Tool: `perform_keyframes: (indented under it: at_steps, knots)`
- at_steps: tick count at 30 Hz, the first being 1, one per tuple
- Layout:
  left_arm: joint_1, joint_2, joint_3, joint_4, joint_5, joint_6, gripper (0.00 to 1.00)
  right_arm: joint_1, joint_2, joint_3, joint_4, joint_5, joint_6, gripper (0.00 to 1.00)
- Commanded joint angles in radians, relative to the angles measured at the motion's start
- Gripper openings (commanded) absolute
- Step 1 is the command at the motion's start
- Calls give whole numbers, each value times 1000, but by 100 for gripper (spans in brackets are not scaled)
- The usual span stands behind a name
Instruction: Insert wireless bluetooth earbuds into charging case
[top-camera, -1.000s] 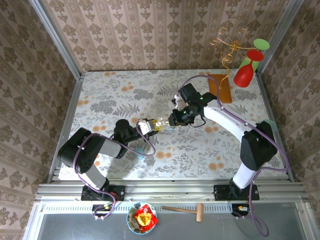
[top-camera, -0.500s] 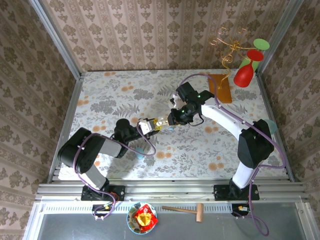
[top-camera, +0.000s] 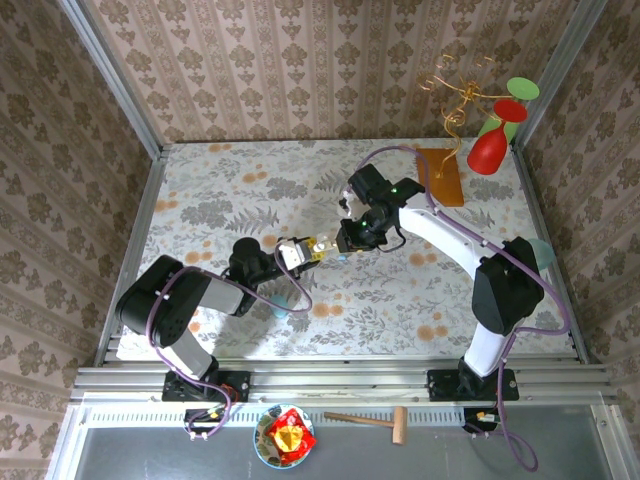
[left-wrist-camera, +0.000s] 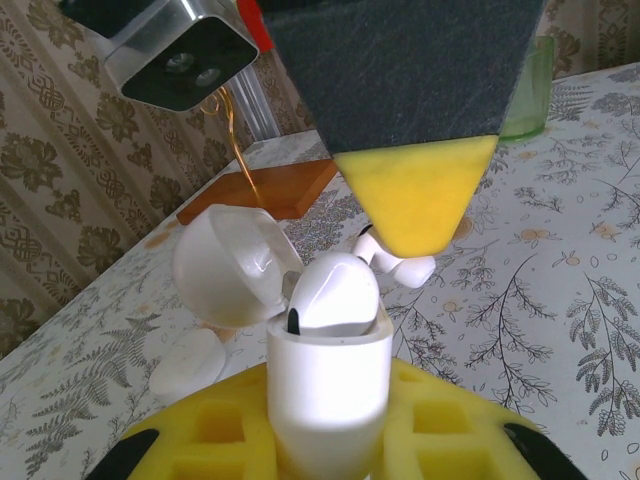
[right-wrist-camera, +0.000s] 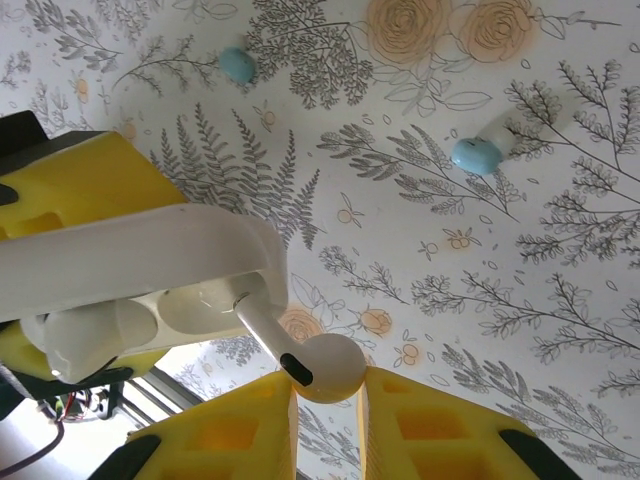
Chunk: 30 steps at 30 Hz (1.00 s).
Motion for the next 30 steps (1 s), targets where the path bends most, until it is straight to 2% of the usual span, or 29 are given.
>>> perform_keyframes:
  at_steps: [1,30]
  knots:
    - [-10,0,8,32,2,32,0,9,20,38,-65,49,-17,21]
    - [-39,26,28,32,15,39,0,27,75,126,-96,56,-32,21]
